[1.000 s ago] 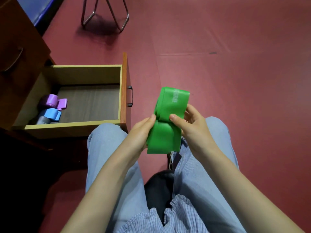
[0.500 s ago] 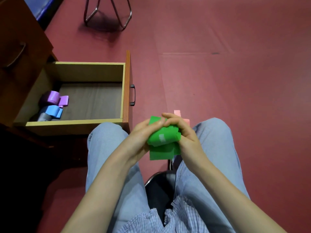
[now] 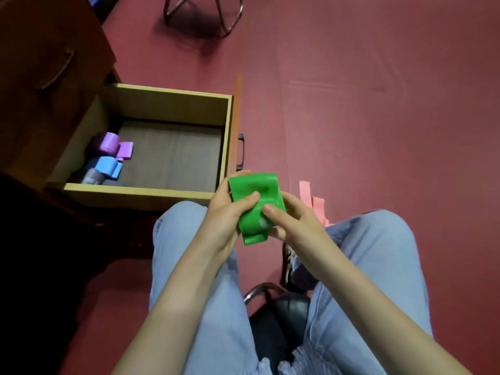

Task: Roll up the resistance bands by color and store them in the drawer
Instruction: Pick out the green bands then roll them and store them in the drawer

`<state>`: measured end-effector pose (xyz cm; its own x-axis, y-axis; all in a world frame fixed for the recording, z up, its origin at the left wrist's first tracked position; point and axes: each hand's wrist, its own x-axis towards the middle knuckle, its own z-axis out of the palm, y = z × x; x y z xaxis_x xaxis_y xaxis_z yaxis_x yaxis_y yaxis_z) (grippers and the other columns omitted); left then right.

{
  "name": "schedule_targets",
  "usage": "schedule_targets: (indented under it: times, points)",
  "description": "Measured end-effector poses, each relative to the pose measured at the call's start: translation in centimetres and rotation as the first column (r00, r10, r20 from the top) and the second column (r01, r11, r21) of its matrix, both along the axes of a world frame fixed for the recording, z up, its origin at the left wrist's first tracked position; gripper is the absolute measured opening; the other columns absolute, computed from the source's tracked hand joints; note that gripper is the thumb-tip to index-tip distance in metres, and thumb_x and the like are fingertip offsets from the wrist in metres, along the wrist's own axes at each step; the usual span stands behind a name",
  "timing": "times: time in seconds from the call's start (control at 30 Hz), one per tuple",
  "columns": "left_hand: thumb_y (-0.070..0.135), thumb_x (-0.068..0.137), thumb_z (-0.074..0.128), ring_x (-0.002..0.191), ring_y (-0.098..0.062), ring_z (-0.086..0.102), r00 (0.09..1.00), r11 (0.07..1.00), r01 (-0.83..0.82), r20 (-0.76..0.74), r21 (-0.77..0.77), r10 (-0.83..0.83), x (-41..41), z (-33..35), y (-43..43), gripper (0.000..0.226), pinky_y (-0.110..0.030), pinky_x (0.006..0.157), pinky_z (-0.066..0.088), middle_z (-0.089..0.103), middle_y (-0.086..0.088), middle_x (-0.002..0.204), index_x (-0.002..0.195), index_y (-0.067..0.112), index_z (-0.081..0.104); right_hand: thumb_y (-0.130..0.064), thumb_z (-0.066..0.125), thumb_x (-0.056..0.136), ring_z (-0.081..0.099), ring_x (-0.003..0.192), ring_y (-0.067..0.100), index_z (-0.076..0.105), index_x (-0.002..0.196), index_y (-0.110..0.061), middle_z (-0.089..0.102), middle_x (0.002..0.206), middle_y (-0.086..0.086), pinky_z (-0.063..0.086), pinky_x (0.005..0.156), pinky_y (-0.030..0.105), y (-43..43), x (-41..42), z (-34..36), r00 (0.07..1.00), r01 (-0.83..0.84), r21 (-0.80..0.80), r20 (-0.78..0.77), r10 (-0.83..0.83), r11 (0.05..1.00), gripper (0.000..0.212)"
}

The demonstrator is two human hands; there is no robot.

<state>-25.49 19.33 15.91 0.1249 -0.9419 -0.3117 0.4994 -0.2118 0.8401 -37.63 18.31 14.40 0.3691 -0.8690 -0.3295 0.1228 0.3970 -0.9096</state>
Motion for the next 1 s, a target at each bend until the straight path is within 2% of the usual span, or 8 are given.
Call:
schedule_targets:
  times: [0.23, 0.3, 0.4, 0.5, 0.6, 0.77, 0.87, 1.0]
  points:
    - [-0.004, 0.084, 0.049, 0.063, -0.006, 0.067, 0.97, 0.976, -0.209, -0.112, 0.067, 0.216, 5.2, -2.1, -2.9, 0.028, -0.021, 0.058, 0.056, 0.067, -0.002, 0.082, 0.108, 0.01, 0.051, -0.016, 0.049, 0.084, 0.056, 0.09, 0.014, 0.052, 0.105, -0.023, 0.06, 0.096, 0.001, 0.047, 0.086, 0.034, -4.4, 7.3, -0.8, 0.97, -0.168, -0.162, -0.203, 0.134, 0.972, 0.023]
    - [-0.001, 0.086, 0.048, 0.062, -0.007, 0.068, 0.958, 0.962, -0.265, -0.097, 0.063, 0.271, 7.3, -2.7, -4.4, 0.018, -0.021, 0.057, 0.056, 0.072, 0.002, 0.07, 0.097, 0.008, 0.058, -0.008, 0.042, 0.093, 0.054, 0.094, 0.014, 0.05, 0.112, -0.019, 0.058, 0.102, 0.003, 0.045, 0.089, 0.033, -6.3, 9.9, -1.0, 0.957, -0.213, -0.15, -0.229, 0.176, 0.965, 0.024]
    - [0.002, 0.088, 0.048, 0.063, -0.01, 0.068, 0.926, 0.927, -0.368, -0.057, 0.076, 0.372, 11.1, -4.1, -7.3, 0.015, -0.025, 0.061, 0.057, 0.071, 0.0, 0.071, 0.089, 0.011, 0.059, -0.006, 0.047, 0.091, 0.054, 0.105, 0.02, 0.043, 0.127, -0.011, 0.056, 0.116, 0.011, 0.045, 0.093, 0.035, -9.6, 13.9, -2.2, 0.968, -0.221, -0.016, -0.128, 0.217, 0.975, 0.037]
    - [0.002, 0.089, 0.047, 0.062, -0.009, 0.067, 0.898, 0.897, -0.435, -0.036, 0.073, 0.438, 14.6, -5.7, -10.4, 0.015, -0.025, 0.062, 0.056, 0.07, 0.003, 0.069, 0.088, 0.013, 0.058, 0.001, 0.051, 0.086, 0.059, 0.097, 0.02, 0.047, 0.123, -0.003, 0.057, 0.115, 0.017, 0.051, 0.08, 0.024, -13.1, 17.1, -4.1, 0.977, -0.204, 0.185, 0.094, 0.189, 0.961, 0.038]
    - [0.002, 0.088, 0.05, 0.062, -0.006, 0.067, 0.889, 0.886, -0.458, 0.005, 0.077, 0.459, 17.9, -7.9, -13.6, 0.013, -0.023, 0.062, 0.056, 0.07, 0.006, 0.066, 0.087, 0.013, 0.057, 0.003, 0.053, 0.084, 0.059, 0.093, 0.022, 0.052, 0.116, 0.002, 0.059, 0.106, 0.016, 0.051, 0.081, 0.026, -16.5, 20.4, -6.6, 0.982, -0.186, 0.186, 0.05, 0.18, 0.965, 0.031]
    - [0.005, 0.081, 0.061, 0.083, -0.012, 0.057, 0.789, 0.854, -0.518, 0.414, 0.053, 0.454, 24.7, -12.9, -19.1, 0.028, -0.015, 0.071, 0.049, 0.056, 0.002, 0.088, 0.104, 0.012, 0.046, 0.006, 0.056, 0.081, 0.054, 0.092, 0.023, 0.056, 0.111, 0.004, 0.059, 0.097, 0.015, 0.047, 0.073, 0.025, -22.6, 27.7, -11.2, 0.975, -0.113, 0.066, -0.183, 0.123, 0.991, 0.03]
    - [0.012, 0.082, 0.062, 0.091, -0.016, 0.053, 0.592, 0.861, -0.508, 0.735, 0.023, 0.33, 27.9, -14.5, -20.9, 0.028, -0.014, 0.067, 0.042, 0.054, -0.003, 0.096, 0.103, 0.014, 0.043, 0.008, 0.056, 0.081, 0.054, 0.087, 0.024, 0.055, 0.113, 0.01, 0.059, 0.114, 0.028, 0.049, 0.08, 0.036, -25.3, 31.4, -12.7, 0.951, -0.178, 0.045, -0.249, 0.184, 0.983, 0.032]
    - [0.012, 0.085, 0.054, 0.124, -0.031, 0.042, 0.338, 0.844, -0.531, 0.932, 0.074, 0.13, 31.9, -15.9, -22.9, 0.043, -0.029, 0.1, 0.032, 0.047, -0.02, 0.132, 0.125, 0.001, 0.042, 0.004, 0.061, 0.079, 0.055, 0.085, 0.022, 0.057, 0.113, 0.006, 0.06, 0.116, 0.025, 0.048, 0.085, 0.035, -29.3, 36.7, -15.6, 0.9, -0.263, 0.008, -0.357, 0.248, 0.965, 0.034]
